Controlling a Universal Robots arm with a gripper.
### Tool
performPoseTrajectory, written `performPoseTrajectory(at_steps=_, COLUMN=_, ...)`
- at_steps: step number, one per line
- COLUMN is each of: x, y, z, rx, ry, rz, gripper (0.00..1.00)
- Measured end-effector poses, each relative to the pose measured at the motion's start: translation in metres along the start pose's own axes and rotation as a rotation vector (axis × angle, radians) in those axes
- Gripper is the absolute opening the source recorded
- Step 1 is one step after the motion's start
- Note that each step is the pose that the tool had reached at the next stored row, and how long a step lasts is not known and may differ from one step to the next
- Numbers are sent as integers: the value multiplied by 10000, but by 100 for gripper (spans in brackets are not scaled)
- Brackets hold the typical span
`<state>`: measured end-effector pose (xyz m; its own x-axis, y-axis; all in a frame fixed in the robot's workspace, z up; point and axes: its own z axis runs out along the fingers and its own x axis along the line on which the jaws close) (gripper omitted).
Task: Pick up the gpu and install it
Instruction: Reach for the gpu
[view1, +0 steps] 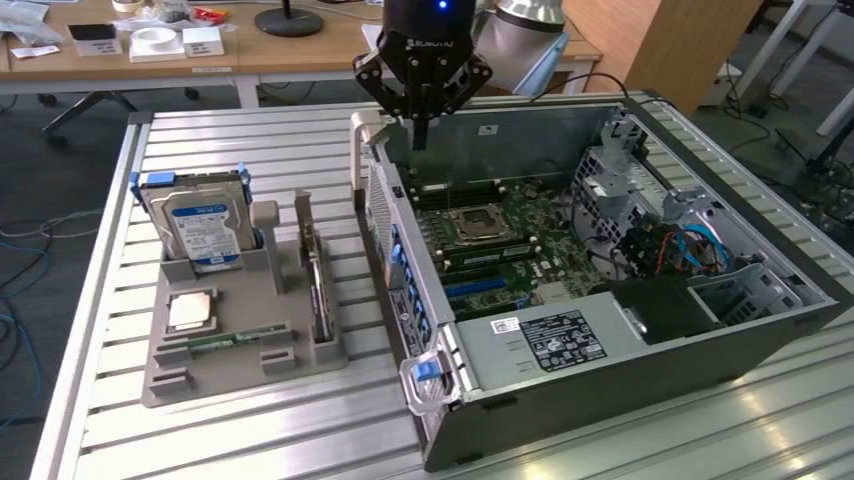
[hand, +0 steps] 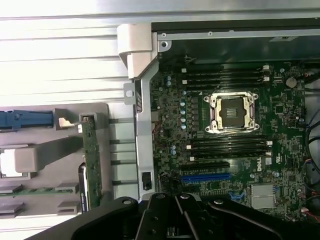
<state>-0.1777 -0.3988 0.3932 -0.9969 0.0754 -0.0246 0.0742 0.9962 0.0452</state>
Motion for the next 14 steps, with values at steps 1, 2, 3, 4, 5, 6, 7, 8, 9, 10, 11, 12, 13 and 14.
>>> performPoseTrajectory(at_steps=1, x=15, y=-1, z=-1, rx=1, ry=1, rz=-1, gripper=11)
performPoseTrajectory(at_steps=2, x=33, y=-2, z=-1, rx=1, ry=0, rz=0, gripper=11)
performPoseTrajectory(at_steps=3, x=52, y=-4, z=-1, rx=0, ry=0, rz=-1, gripper=11)
performPoseTrajectory(at_steps=4, x=73, y=-6, z=-2, rx=0, ry=0, rz=-1, gripper=11)
performPoseTrajectory(at_steps=5, x=92, y=-7, z=-3, rx=1, ry=1, rz=-1, gripper=11)
performPoseTrajectory(at_steps=6, x=109, y=-8, z=-3, rx=0, ry=0, rz=-1, gripper=11)
performPoseTrajectory(at_steps=7, x=125, y=-9, z=-3, rx=1, ry=0, rz=-1, gripper=11)
performPoseTrajectory(at_steps=8, x=142, y=-11, z=-4, rx=1, ry=1, rz=-1, gripper=11)
performPoseTrajectory(at_steps=9, x=158, y=-12, z=-4, rx=1, ry=1, rz=0, gripper=11)
performPoseTrajectory(at_steps=10, x=175, y=-13, z=-5, rx=1, ry=1, rz=0, gripper=11)
performPoseTrajectory(at_steps=11, x=192, y=-14, z=-5, rx=1, ry=0, rz=0, gripper=11)
performPoseTrajectory(at_steps=12, x=208, y=-15, z=-5, rx=1, ry=0, rz=0, gripper=11)
performPoseTrajectory(at_steps=13, x=223, y=-16, z=-6, rx=0, ry=0, rz=0, gripper=11)
performPoseTrajectory(at_steps=14, x=238, y=-17, z=-6, rx=1, ry=0, rz=0, gripper=11)
